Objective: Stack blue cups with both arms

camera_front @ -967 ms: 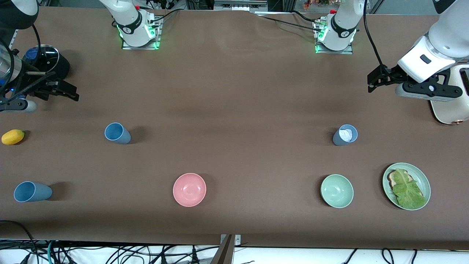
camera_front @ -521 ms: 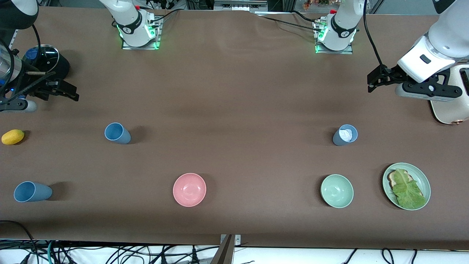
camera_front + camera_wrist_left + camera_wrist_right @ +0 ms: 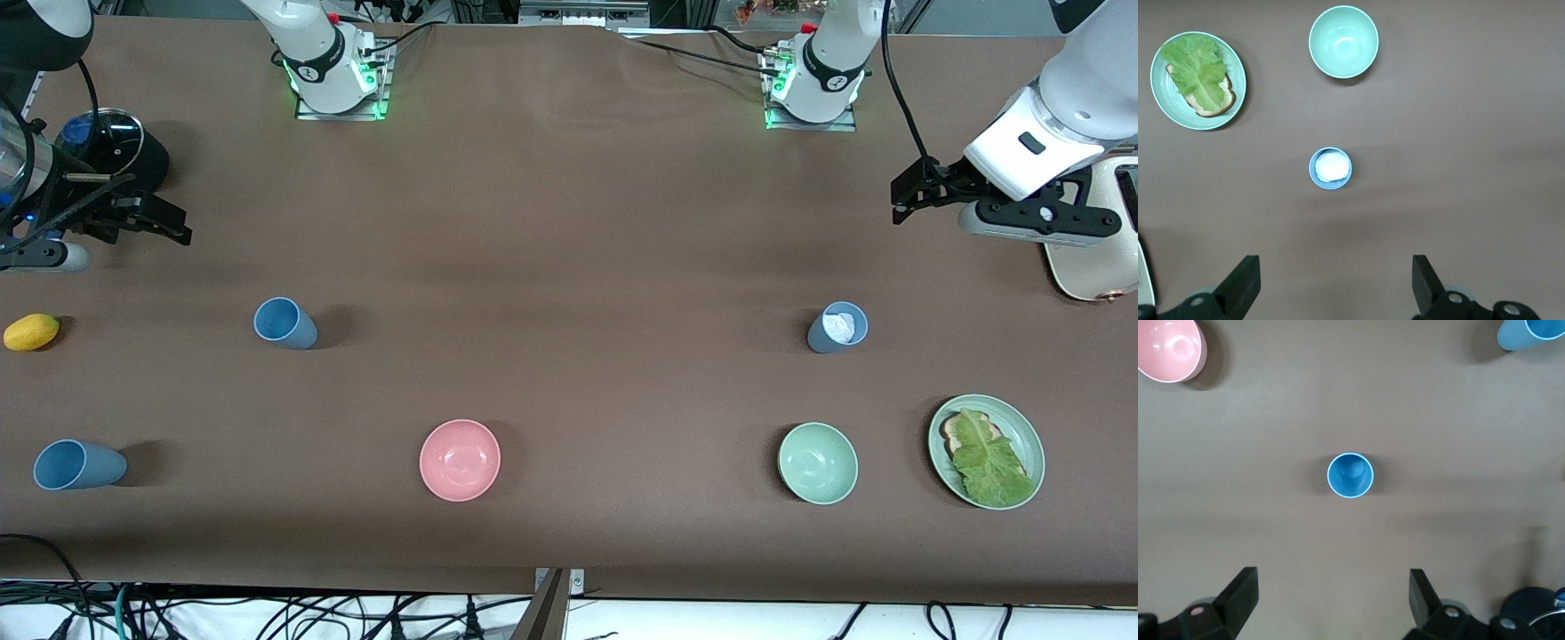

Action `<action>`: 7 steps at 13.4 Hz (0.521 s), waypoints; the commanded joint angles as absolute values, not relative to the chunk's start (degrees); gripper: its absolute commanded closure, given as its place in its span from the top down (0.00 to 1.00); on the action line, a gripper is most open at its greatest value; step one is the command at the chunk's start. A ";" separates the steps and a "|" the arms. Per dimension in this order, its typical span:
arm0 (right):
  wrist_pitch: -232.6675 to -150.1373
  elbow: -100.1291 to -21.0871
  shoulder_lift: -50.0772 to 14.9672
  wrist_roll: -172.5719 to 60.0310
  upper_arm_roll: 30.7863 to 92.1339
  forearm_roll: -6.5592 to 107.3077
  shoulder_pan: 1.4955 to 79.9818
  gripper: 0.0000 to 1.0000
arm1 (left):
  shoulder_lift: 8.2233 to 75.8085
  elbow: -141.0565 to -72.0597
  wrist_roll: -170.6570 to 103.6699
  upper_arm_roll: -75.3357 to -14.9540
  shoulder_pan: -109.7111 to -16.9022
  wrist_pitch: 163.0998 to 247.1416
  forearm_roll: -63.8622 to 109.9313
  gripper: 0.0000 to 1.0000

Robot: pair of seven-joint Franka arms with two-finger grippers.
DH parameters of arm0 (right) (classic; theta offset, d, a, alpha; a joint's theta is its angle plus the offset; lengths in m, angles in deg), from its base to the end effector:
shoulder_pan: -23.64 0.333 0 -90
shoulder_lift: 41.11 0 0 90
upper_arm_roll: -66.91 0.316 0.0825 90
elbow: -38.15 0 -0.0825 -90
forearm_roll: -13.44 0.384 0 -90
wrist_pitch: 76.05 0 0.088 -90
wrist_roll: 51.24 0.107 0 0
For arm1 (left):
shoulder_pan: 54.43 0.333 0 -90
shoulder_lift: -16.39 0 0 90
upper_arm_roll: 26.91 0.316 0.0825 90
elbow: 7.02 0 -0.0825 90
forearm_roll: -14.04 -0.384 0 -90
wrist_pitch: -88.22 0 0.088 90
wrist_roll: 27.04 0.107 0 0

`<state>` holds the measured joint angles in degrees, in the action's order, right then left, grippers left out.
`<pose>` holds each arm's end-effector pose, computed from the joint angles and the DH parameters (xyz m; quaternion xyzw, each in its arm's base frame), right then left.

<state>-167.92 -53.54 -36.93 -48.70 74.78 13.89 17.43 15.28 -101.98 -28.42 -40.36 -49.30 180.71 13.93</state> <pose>0.5757 0.0149 0.5725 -0.9993 0.0079 0.0349 0.0076 0.5447 -0.0806 0.5977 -0.9981 0.0605 0.0118 0.0042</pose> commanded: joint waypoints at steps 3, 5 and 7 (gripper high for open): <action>-167.28 -53.17 -36.89 -49.48 75.17 13.18 16.87 1.00 | 16.22 -100.01 -27.75 -41.06 -48.98 179.45 12.72 1.00; -167.28 -53.34 -36.80 -49.48 75.17 13.18 16.87 1.00 | 18.66 -100.01 -27.57 -40.97 -48.46 179.36 12.81 1.00; -167.28 -53.34 -36.80 -49.48 75.17 13.26 16.87 1.00 | 20.78 -100.10 -27.13 -40.62 -47.93 179.36 13.16 1.00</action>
<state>-167.88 -53.57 -36.84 -48.71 74.78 13.89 17.43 17.51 -101.99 -28.42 -40.37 -48.84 180.33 13.93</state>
